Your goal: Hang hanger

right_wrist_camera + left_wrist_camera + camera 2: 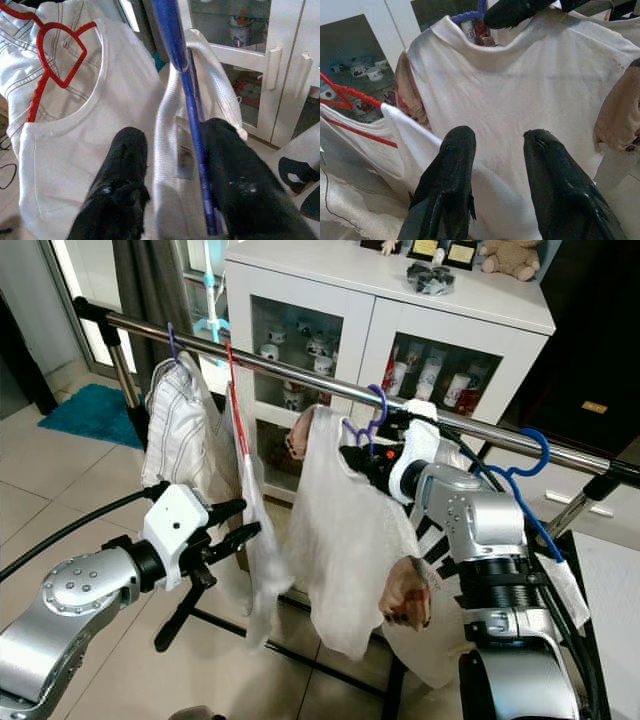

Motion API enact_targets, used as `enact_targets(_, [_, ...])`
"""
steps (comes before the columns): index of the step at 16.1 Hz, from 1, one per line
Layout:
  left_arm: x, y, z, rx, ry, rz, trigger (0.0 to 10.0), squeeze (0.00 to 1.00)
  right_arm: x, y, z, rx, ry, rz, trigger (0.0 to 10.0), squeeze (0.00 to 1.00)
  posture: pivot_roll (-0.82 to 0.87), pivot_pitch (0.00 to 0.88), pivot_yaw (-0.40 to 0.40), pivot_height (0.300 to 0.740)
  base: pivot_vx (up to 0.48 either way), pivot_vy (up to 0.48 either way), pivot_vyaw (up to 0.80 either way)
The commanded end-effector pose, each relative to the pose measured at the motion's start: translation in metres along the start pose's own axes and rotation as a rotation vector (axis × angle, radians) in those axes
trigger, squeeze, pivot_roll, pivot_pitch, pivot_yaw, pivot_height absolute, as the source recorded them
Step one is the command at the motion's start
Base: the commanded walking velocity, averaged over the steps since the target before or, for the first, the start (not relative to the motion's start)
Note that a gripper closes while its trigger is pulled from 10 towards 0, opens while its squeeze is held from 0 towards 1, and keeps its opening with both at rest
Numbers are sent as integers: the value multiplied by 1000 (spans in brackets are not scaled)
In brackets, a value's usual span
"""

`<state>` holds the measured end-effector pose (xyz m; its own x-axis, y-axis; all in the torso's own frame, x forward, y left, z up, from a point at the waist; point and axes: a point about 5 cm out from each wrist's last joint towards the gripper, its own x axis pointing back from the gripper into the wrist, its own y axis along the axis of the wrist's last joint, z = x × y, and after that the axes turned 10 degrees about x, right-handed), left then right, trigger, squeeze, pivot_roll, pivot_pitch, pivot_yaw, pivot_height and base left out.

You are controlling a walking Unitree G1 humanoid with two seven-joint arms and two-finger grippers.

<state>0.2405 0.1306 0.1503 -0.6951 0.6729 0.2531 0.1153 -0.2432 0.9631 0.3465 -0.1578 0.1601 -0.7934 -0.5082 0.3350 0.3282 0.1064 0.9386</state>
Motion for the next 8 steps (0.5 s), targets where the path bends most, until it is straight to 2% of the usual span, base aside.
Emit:
enact_targets(1, [0, 0, -2, -9, -14, 5, 10000, 0, -1, 7, -2, 20, -4, -11, 0, 0, 57, 0, -98, 740, 0, 0, 0])
enact_targets(6, [-1, 0, -1, -6, -4, -1, 10000, 0, -2, 8, -2, 24, -6, -22, 0, 0, 57, 0, -95, 740, 0, 0, 0])
enact_targets(8, [-6, 3, 5, 17, 72, -57, 10000, 0, 0, 8, -1, 24, -12, -32, 0, 0, 52, 0, -94, 740, 0, 0, 0])
